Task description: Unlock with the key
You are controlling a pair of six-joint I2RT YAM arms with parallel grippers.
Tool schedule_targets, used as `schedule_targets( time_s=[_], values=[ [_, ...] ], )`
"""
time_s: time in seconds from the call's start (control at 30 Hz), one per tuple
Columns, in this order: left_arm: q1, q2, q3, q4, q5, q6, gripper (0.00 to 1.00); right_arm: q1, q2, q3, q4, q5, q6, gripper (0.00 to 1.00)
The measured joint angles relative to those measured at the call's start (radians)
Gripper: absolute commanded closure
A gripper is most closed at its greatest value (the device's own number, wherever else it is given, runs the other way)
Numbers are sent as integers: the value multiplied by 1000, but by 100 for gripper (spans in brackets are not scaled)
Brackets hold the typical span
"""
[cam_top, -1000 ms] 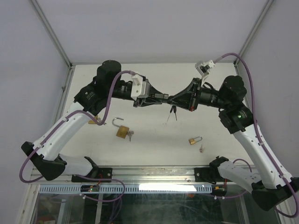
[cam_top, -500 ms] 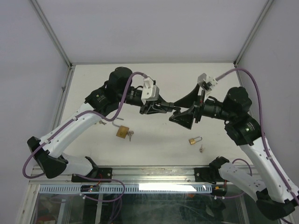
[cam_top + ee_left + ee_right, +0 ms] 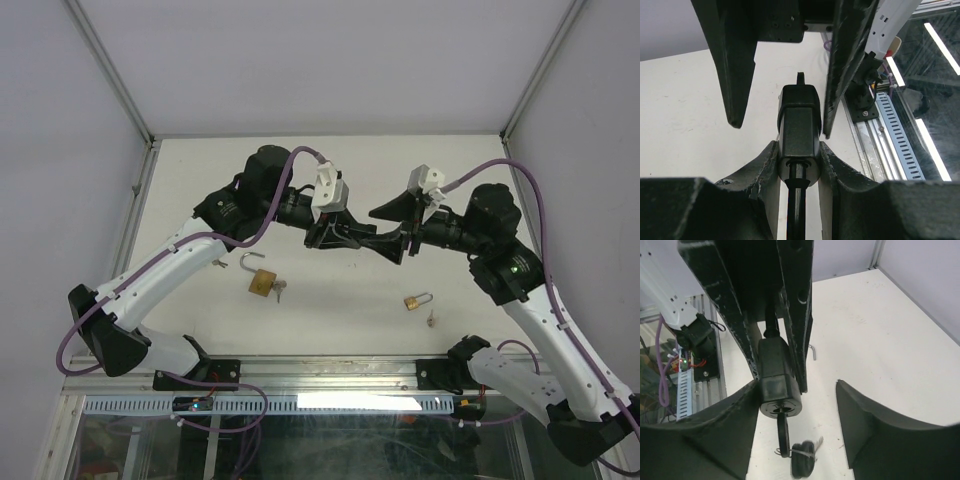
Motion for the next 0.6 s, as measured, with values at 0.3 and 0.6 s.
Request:
schedule_targets(
  time_s=[0.3,0.6],
  values=[
    [3,0,0,2,3,11,100,7,9,-42,62,-54,-14,100],
    [10,-4,0,9,3,14,16,-13,16,-42,54,-91,1,100]
  ],
)
